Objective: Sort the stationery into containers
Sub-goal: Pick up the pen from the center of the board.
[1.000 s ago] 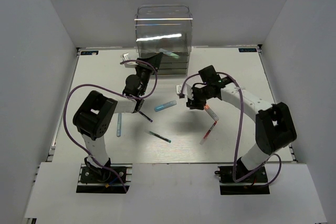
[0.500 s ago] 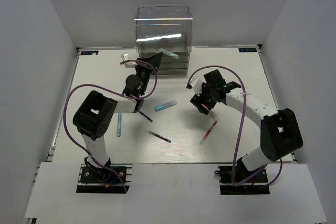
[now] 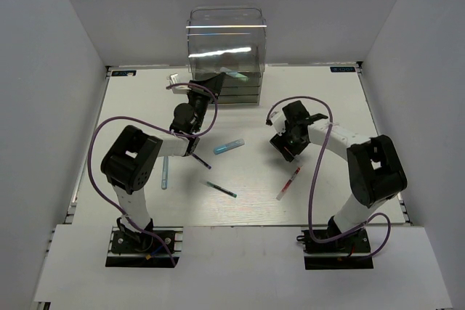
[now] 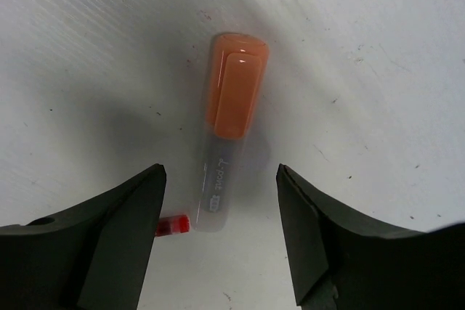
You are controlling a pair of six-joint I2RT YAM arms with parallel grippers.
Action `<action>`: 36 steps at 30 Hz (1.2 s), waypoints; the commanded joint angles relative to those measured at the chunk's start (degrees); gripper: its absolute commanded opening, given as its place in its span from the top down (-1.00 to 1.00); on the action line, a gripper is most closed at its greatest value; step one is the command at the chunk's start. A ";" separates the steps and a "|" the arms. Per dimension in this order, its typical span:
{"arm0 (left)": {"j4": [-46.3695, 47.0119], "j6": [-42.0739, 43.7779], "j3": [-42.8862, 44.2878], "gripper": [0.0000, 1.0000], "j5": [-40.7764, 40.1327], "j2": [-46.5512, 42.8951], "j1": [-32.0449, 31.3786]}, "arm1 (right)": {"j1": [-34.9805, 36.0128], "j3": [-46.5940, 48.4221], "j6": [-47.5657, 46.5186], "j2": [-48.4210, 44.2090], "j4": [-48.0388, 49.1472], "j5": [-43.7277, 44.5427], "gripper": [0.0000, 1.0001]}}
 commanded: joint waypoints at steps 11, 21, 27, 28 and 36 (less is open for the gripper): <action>16.80 -0.10 0.46 0.90 -0.66 -1.87 0.48 | -3.09 -3.50 -0.31 0.45 -2.49 -5.58 -0.11; 16.80 -0.10 0.46 0.90 -0.66 -1.87 0.48 | -3.09 -4.91 -2.50 -0.69 -2.23 -9.62 0.65; 16.80 -0.10 0.46 0.90 -0.66 -1.87 0.48 | -2.65 -4.38 -14.25 -6.23 5.74 -8.31 1.00; 16.80 -0.10 0.46 0.90 -0.66 -1.87 0.48 | -2.39 -4.56 -15.86 -8.15 8.81 -6.65 1.00; 16.80 -0.10 0.46 0.90 -0.66 -1.87 0.48 | 0.59 -8.33 -38.09 -11.24 37.03 1.18 1.00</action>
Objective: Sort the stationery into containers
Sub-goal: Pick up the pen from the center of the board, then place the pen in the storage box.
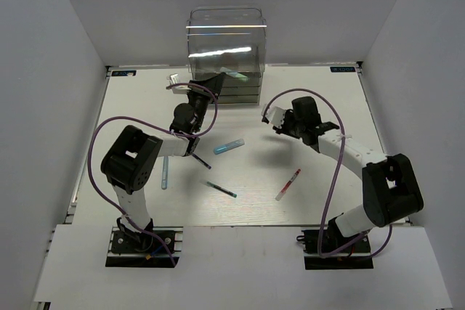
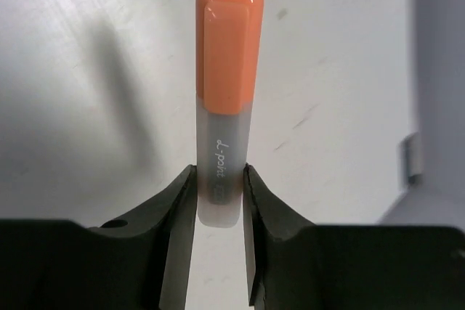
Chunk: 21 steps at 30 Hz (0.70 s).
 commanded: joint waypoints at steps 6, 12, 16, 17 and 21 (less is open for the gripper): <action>16.80 0.01 0.46 0.90 -0.66 -1.89 0.48 | 4.46 -2.82 -23.69 2.50 37.59 3.18 1.00; 16.27 0.01 0.46 0.90 -0.66 -1.89 0.48 | 6.75 -1.58 -28.80 8.47 54.30 1.78 1.00; 16.27 0.01 0.46 0.90 -0.66 -1.89 0.48 | 8.33 -1.84 -32.57 11.38 61.86 0.71 1.00; 16.27 0.01 0.46 0.90 -0.66 -1.89 0.48 | 8.42 -1.76 -33.45 12.08 63.10 0.54 1.00; 16.27 -0.52 0.46 0.90 -0.66 -1.89 0.48 | 9.12 -0.79 -34.08 16.38 68.38 -1.75 1.00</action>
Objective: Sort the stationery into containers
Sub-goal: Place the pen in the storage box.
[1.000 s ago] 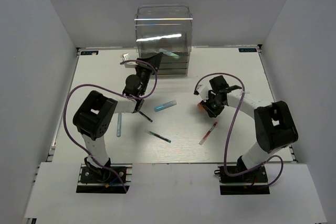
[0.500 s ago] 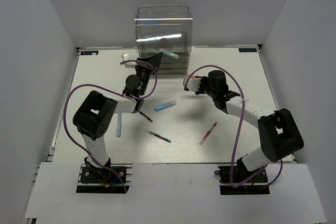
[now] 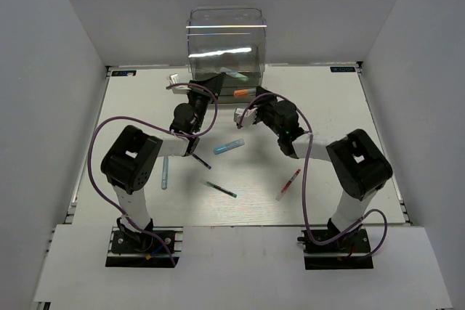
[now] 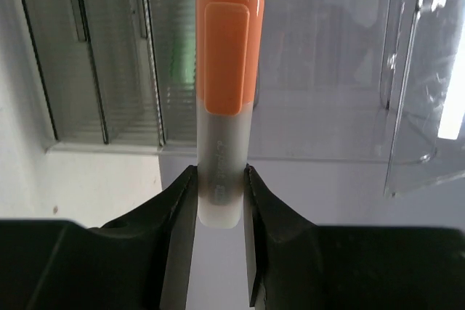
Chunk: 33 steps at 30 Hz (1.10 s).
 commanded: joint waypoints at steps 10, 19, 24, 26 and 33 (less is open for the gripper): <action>16.27 -0.35 0.46 0.90 -0.66 -1.36 0.48 | 0.95 10.78 -5.40 13.08 22.59 -0.91 1.00; 16.79 -0.87 0.46 0.90 -0.66 -1.36 0.48 | 1.04 18.78 -8.03 19.40 20.73 -0.47 1.00; 16.80 -0.87 0.46 0.90 -0.66 -0.83 0.48 | 0.87 22.83 -10.84 21.78 17.39 -0.30 1.00; 16.80 -0.87 0.46 0.90 -0.66 -0.83 0.48 | 0.86 23.97 -12.24 22.92 15.90 -0.30 1.00; 16.80 -0.87 -0.07 0.90 -0.66 -0.83 0.48 | 0.69 27.66 -17.17 24.59 9.05 2.42 1.00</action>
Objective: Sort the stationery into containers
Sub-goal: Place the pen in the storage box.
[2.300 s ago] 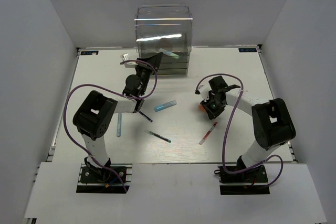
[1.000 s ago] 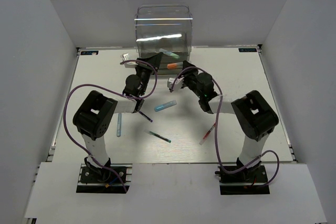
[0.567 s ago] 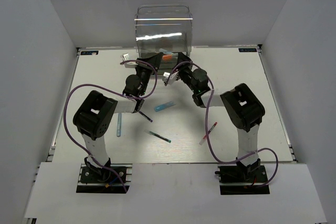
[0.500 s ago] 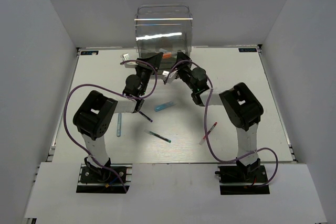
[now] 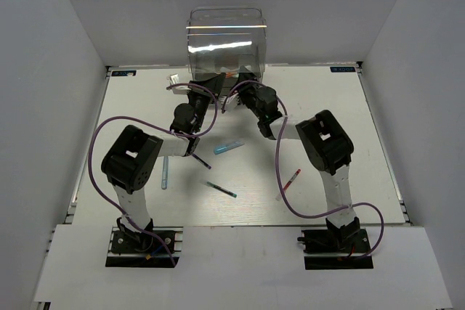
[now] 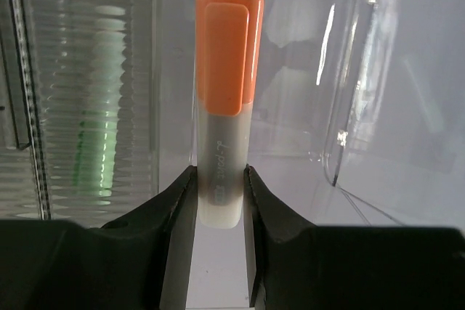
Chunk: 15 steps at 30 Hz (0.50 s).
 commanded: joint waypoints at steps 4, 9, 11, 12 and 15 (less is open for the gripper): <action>16.80 -0.13 -0.07 0.90 -0.63 -1.09 0.48 | -0.41 5.65 -4.19 1.54 -3.67 3.98 1.00; 16.80 -0.13 -0.07 0.90 -0.63 -1.09 0.48 | -0.32 6.79 -5.86 2.68 -5.60 6.44 1.00; 16.80 -0.13 -0.07 0.90 -0.63 -1.09 0.48 | -0.23 7.14 -7.61 3.21 -5.09 7.85 1.00; 16.80 -0.13 -0.07 0.90 -0.63 -1.09 0.48 | -0.14 7.14 -8.49 3.73 -4.73 8.29 1.00; 16.80 -0.13 -0.07 0.90 -0.63 -1.09 0.48 | -0.23 6.88 -9.99 3.48 -6.22 8.73 1.00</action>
